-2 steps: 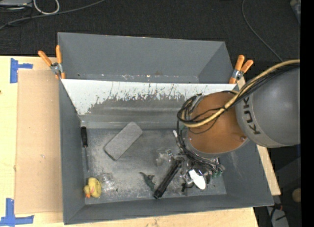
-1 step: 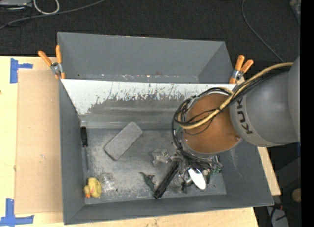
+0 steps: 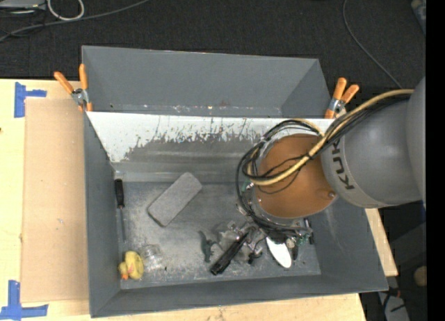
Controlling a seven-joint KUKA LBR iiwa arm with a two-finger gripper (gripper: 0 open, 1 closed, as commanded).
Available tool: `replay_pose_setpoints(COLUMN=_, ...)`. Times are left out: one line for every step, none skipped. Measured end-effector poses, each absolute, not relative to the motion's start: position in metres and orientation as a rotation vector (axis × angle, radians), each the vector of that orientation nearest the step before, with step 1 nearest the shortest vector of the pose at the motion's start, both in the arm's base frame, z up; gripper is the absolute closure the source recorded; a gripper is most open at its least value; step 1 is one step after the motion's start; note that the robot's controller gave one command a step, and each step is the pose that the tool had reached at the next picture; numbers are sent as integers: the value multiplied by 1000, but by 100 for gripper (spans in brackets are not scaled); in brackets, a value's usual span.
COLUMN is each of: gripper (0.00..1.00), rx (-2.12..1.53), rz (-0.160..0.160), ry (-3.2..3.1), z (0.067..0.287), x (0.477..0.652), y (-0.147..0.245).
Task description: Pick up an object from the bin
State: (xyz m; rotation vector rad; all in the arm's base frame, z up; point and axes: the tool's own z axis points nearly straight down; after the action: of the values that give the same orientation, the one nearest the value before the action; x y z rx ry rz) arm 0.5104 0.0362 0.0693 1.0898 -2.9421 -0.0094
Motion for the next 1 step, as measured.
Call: replay_pose_setpoints(gripper=100, rx=1090, rz=-9, ry=-2942, z=69, x=510, y=36)
